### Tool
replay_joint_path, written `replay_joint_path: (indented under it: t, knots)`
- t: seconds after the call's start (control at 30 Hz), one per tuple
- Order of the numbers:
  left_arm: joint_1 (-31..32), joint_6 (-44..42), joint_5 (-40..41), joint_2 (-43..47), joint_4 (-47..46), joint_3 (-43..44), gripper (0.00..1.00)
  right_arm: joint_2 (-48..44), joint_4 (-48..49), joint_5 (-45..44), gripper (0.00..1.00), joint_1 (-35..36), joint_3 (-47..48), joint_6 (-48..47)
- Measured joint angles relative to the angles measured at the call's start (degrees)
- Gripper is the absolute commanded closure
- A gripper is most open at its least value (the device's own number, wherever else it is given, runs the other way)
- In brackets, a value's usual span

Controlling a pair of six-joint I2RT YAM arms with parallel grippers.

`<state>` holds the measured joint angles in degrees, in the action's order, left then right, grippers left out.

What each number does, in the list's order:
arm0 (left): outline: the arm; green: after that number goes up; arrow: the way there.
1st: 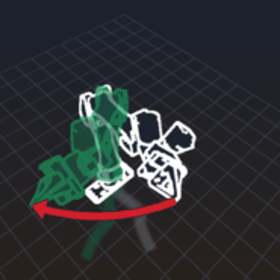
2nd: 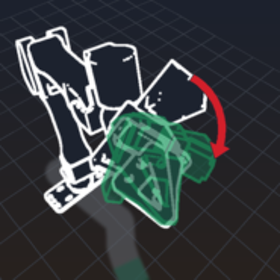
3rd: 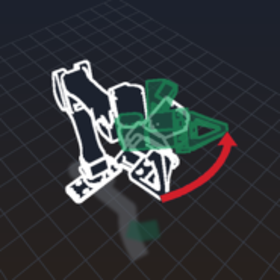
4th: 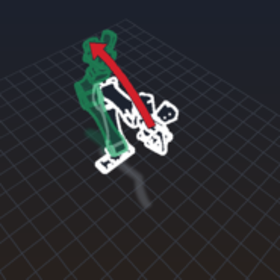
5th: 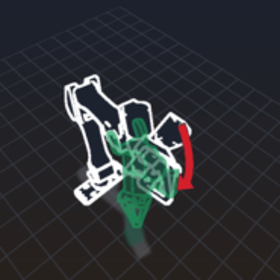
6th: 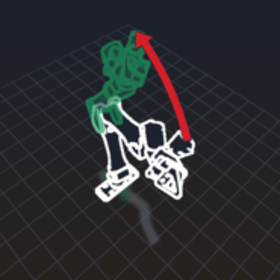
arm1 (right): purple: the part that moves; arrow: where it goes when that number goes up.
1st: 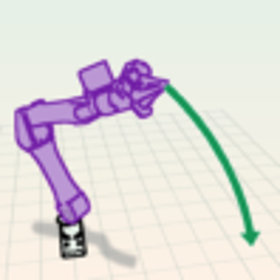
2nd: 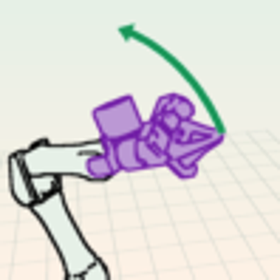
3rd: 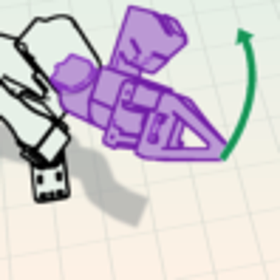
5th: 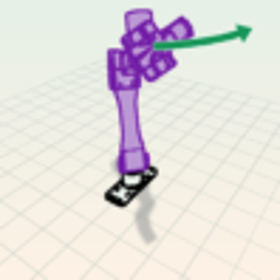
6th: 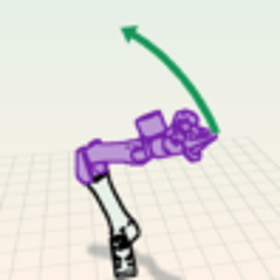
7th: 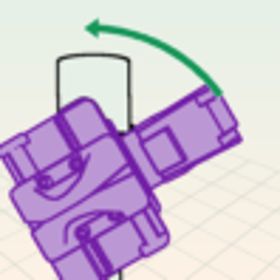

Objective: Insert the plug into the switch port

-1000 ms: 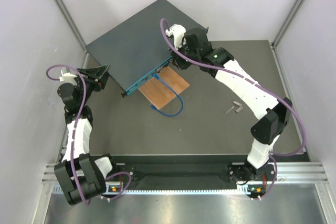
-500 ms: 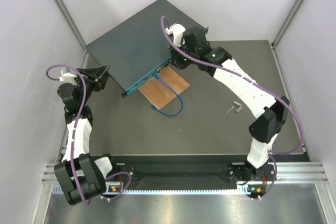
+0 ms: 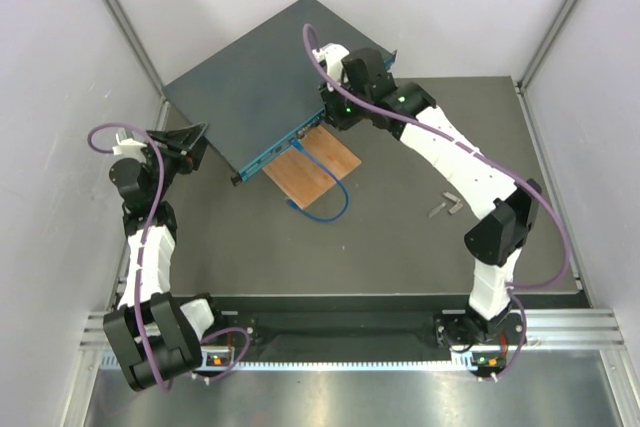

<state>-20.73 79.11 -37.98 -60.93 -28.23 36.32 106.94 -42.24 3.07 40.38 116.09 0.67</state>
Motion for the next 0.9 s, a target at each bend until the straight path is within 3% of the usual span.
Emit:
replay_joint_path:
  t: [0.27,0.47,0.57,0.6,0.73,0.77,0.9]
  knots:
    - [0.09,-1.03,0.00,0.02,1.20,0.55,1.00,1.81,-2.93,0.00,0.91,0.11,2.95,-0.15]
    - [0.09,-2.14,-0.11,0.09,2.80,1.36,1.00,0.24,-0.07,-0.17,0.79,0.11,-0.90,-1.77]
    - [0.11,-2.56,0.11,0.35,3.32,1.51,0.97,-1.60,3.30,0.04,0.66,-0.57,-4.57,-3.15]
    - [0.13,-2.58,0.11,0.35,3.41,1.57,0.94,-2.05,4.00,0.22,0.63,-0.90,-5.27,-3.48]
    - [0.15,-2.73,0.07,0.42,4.11,1.95,0.64,-6.54,5.77,3.32,0.52,-4.09,-9.14,-5.09]
    - [0.15,-2.71,0.09,0.50,4.33,1.97,0.51,-7.96,5.68,4.02,0.51,-5.25,-9.97,-5.66]
    - [0.15,-4.37,0.35,1.18,5.86,2.19,0.27,-15.17,5.33,6.14,0.37,-10.67,-14.86,-7.69]
